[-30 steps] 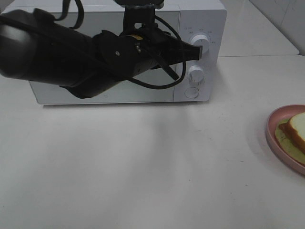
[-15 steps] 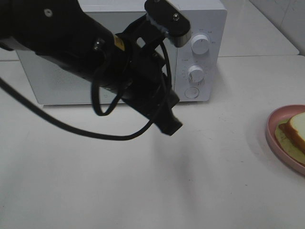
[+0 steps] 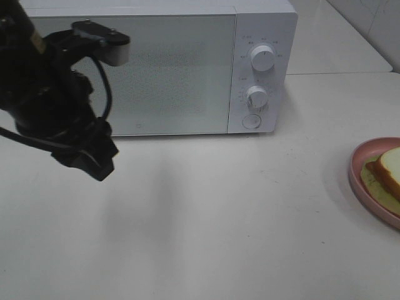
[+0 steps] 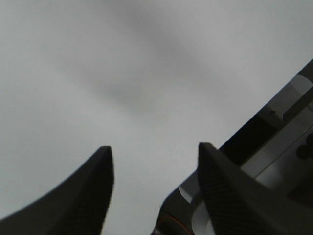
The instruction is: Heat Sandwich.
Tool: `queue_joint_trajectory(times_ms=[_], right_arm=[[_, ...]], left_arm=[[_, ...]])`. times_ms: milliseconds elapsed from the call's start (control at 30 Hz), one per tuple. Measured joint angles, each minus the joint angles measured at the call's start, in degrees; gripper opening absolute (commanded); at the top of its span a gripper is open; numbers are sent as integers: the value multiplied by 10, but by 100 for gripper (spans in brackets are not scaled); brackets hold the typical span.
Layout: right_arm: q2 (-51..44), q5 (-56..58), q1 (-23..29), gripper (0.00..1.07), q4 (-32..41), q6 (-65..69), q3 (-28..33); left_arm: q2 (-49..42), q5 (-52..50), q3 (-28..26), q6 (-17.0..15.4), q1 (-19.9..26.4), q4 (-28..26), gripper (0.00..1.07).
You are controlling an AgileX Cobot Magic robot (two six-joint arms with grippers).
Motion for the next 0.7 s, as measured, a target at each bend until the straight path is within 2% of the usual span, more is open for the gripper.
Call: queue_joint_trajectory(times_ms=[33,67,100,167,200,300,333,367,467,500,533,633,700], right_arm=[[0,0,0,58,0,0,0],[0,0,0,58,0,0,0],[0,0,0,58,0,0,0],[0,0,0,58,0,0,0],[0,0,0,58,0,0,0],[0,0,0,58,0,0,0],[0,0,0,58,0,0,0],[0,0,0,58,0,0,0],[0,0,0,58,0,0,0],[0,0,0,58,0,0,0],[0,0,0,58,0,0,0],[0,0,0,58,0,0,0],[0,0,0,58,0,0,0]], left_arm=[[0,0,0,0,0,0,66],[-7,34,0,-21,26,5,74],[-11,47,0,-28,41,6,76],[-17,58,0,-33,58,6,77],[-28,75,0,-38,89,6,77],[-44,100,2,-41,147,6,77],[-44,100,2,-41,147,6,77],[-58,110,11,-42,191,7,77],[-92,116,37,-42,251,9,77],[-92,116,37,-42,251,9,77],[-125,116,62,-42,286,9,77],[-205,115,126,-46,347,9,77],[-228,113,144,-51,359,9,77]])
